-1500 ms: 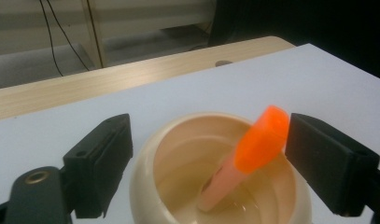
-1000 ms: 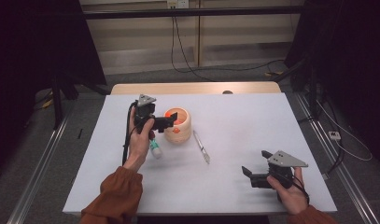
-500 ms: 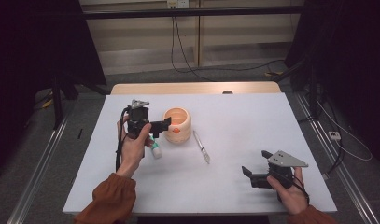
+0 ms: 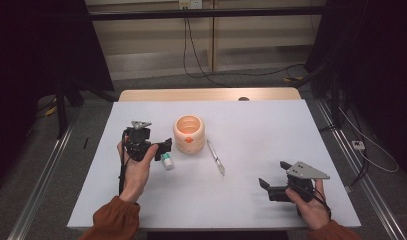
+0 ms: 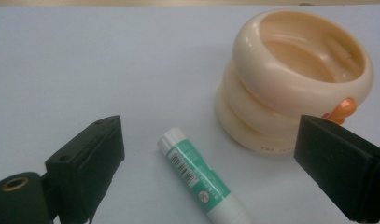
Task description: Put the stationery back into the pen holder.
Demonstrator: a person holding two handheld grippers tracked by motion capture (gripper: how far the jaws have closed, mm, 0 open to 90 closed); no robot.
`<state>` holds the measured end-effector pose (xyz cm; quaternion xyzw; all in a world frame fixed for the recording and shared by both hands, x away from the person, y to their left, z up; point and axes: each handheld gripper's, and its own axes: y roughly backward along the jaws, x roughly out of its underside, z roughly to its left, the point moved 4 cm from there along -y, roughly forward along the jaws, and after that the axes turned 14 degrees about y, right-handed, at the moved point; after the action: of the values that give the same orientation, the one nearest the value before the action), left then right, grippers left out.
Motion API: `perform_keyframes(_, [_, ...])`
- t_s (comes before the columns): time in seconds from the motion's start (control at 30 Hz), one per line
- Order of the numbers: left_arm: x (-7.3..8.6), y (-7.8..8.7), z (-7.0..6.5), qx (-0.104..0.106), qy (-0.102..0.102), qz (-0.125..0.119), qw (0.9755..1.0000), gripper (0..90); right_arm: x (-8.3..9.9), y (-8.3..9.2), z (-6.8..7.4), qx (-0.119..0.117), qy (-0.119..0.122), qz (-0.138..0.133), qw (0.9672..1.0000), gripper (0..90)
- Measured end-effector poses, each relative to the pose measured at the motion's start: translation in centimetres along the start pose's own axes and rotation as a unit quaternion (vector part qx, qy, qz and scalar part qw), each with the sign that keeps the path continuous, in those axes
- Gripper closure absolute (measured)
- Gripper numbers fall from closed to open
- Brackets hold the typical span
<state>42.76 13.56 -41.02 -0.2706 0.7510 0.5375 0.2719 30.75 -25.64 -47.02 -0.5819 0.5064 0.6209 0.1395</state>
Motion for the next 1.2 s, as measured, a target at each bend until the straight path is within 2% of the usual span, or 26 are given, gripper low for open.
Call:
perform_keyframes(0.07, [0.5, -0.1, 0.1, -0.009, 0.010, -0.002, 0.9999, 7.7, 0.0, 0.0, 0.0, 0.000, 0.000, 0.000, 1.0000, 4.2])
perform_keyframes(0.17, [1.1, -0.5, 0.1, -0.039, 0.028, 0.006, 0.9988, 7.9, 0.0, 0.0, 0.0, 0.000, 0.000, 0.000, 1.0000, 4.2])
perform_keyframes(0.2, [1.3, -0.6, 0.0, -0.041, 0.032, 0.009, 0.9986, 8.1, 0.0, 0.0, 0.0, 0.000, 0.001, -0.001, 1.0000, 4.2])
perform_keyframes(0.27, [1.6, -0.9, -0.2, -0.059, 0.031, 0.014, 0.9977, 8.1, 0.0, 0.0, 0.0, -0.001, 0.001, -0.001, 1.0000, 4.2])
perform_keyframes(0.37, [1.9, -1.2, -0.4, -0.073, 0.046, 0.020, 0.9960, 7.2, 0.0, 0.0, 0.0, -0.001, 0.001, -0.001, 1.0000, 4.2])
perform_keyframes(0.43, [2.1, -1.4, -0.6, -0.075, 0.054, 0.025, 0.9954, 7.3, 0.0, 0.0, 0.0, -0.001, 0.001, -0.002, 1.0000, 4.2])
perform_keyframes(0.57, [2.3, -1.9, -0.6, -0.092, 0.071, 0.019, 0.9931, 8.2, 0.0, 0.0, 0.0, -0.001, 0.002, -0.001, 1.0000, 4.2])
perform_keyframes(0.67, [2.6, -2.1, -0.5, -0.100, 0.087, 0.025, 0.9909, 8.1, 0.0, 0.0, 0.1, -0.002, 0.002, -0.001, 1.0000, 4.2])
perform_keyframes(0.8, [2.9, -2.4, -0.5, -0.127, 0.091, 0.020, 0.9876, 8.1, 0.0, 0.0, 0.1, -0.002, 0.001, 0.000, 1.0000, 4.2])
perform_keyframes(1.03, [3.7, -3.0, -1.3, -0.113, 0.090, 0.033, 0.9889, 14.3, 0.0, -0.1, 0.1, -0.002, 0.003, -0.001, 1.0000, 4.2])
perform_keyframes(1.13, [3.8, -3.1, -1.2, -0.119, 0.095, 0.037, 0.9877, 15.8, 0.0, 0.0, 0.1, -0.002, 0.003, -0.002, 1.0000, 4.2])
perform_keyframes(1.2, [4.1, -3.3, -1.0, -0.125, 0.104, 0.046, 0.9857, 16.7, 0.0, 0.0, 0.1, -0.002, 0.002, -0.001, 1.0000, 4.2])
